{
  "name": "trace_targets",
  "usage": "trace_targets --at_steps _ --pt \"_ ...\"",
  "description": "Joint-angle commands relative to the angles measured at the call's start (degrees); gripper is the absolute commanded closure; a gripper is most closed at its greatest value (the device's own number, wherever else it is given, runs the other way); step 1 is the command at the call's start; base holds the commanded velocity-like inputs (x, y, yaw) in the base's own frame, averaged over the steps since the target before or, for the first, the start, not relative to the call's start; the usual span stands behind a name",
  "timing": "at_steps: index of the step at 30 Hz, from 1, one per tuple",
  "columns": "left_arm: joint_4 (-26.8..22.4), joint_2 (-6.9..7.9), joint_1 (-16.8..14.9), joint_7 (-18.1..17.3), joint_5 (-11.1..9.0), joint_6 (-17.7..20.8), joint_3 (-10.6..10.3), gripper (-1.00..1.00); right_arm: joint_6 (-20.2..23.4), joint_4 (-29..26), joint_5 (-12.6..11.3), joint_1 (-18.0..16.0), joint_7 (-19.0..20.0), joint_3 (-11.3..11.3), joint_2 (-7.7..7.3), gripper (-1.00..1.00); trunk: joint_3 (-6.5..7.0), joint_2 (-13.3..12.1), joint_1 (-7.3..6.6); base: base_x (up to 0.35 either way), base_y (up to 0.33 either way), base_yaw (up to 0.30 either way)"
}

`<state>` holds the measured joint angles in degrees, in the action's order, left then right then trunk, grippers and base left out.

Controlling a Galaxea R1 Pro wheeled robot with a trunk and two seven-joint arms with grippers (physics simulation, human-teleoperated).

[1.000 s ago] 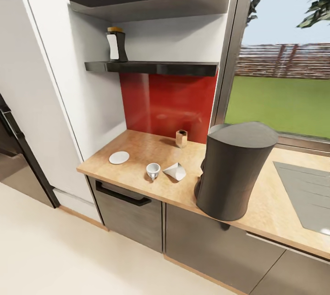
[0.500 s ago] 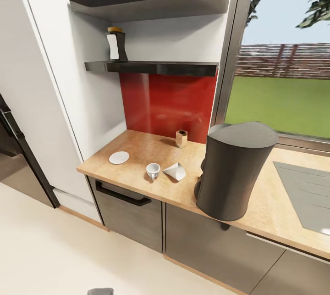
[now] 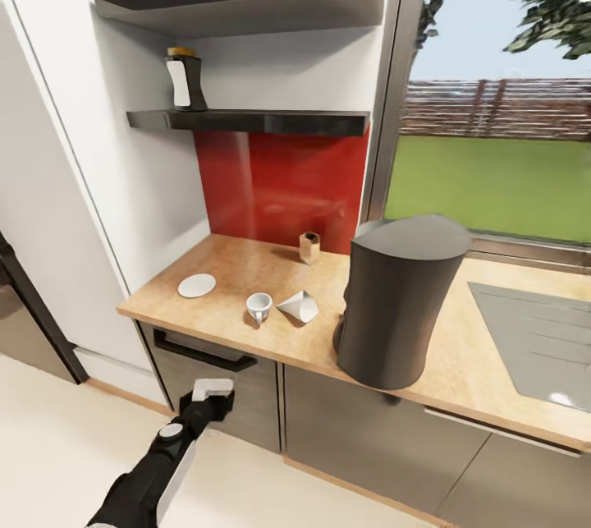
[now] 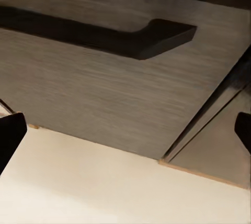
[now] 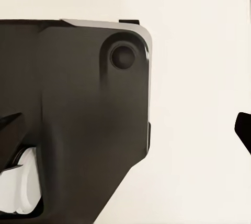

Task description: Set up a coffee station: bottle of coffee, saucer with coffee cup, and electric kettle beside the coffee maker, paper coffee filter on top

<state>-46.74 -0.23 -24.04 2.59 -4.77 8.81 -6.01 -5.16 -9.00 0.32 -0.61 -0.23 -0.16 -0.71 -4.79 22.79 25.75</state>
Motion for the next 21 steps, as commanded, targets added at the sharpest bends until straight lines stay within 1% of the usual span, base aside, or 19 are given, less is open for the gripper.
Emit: trace_targets --at_steps 1,2,3,4,5,6,11,12,16,20,21 --pt "-0.14 -0.24 -1.23 -0.01 -0.51 0.50 -0.14 -1.00 -0.20 0.05 0.03 -0.05 -0.03 -0.01 -0.03 -1.00 -0.14 0.12 0.03 0.000 0.000 -0.261" --pt "-0.15 -0.41 -1.82 -0.10 -0.49 0.63 -0.14 -1.00 -0.20 0.07 0.03 -0.04 -0.03 -0.01 -0.06 -1.00 -0.14 0.12 0.03 0.000 0.000 -0.262" --pt "-0.22 -1.01 -3.52 -0.29 -0.42 1.39 -0.14 -1.00 -0.20 0.10 0.03 -0.03 -0.03 -0.01 -0.19 -1.00 -0.14 0.12 0.03 0.000 0.000 -0.263" --pt "-0.31 -1.28 -4.62 -0.35 -0.41 2.35 -0.14 -1.00 -0.20 0.11 0.03 -0.03 -0.03 -0.01 -0.24 -1.00 -0.14 0.12 0.03 0.000 0.000 -0.264" --pt "-0.90 -1.66 -7.72 -0.45 -0.40 6.00 -0.14 -1.00 -0.20 0.13 -0.01 -0.06 -0.03 -0.01 -0.32 -1.00 -0.14 0.12 0.03 0.000 0.000 -0.265" --pt "-1.17 -1.71 -8.57 -0.46 -0.39 6.82 -0.14 -1.00 -0.20 0.13 -0.03 -0.04 0.02 -0.01 -0.33 -1.00 -0.14 0.12 0.03 0.000 0.000 -0.265" --pt "-1.76 -1.76 -11.51 -0.40 -0.35 8.24 -0.14 -1.00 -0.20 0.07 0.02 -0.06 0.27 -0.01 -0.34 -1.00 -0.14 0.12 0.03 0.000 0.000 -0.265" --pt "-1.77 -1.92 -12.86 -0.38 -0.34 9.06 -0.14 -1.00 -0.20 0.05 0.03 -0.04 0.30 -0.01 -0.34 -1.00 -0.14 0.12 0.03 0.000 0.000 -0.265" --pt "-1.82 -2.44 -14.41 -0.28 0.39 11.12 -0.14 -1.00 -0.20 0.10 0.03 -0.06 0.28 -0.01 -0.38 -1.00 -0.14 0.12 0.03 0.000 0.000 -0.260" --pt "-1.76 -2.78 -16.64 -0.22 1.37 11.98 -0.14 -1.00 -0.20 0.12 0.11 -0.05 0.30 0.14 -0.35 -1.00 -0.14 0.12 0.03 0.000 0.000 -0.089" --pt "-1.72 -3.23 -17.26 -0.17 1.54 12.86 -0.14 -1.00 -0.20 0.12 0.13 -0.06 0.31 0.19 -0.35 -1.00 -0.14 0.12 0.03 0.000 0.000 -0.023"
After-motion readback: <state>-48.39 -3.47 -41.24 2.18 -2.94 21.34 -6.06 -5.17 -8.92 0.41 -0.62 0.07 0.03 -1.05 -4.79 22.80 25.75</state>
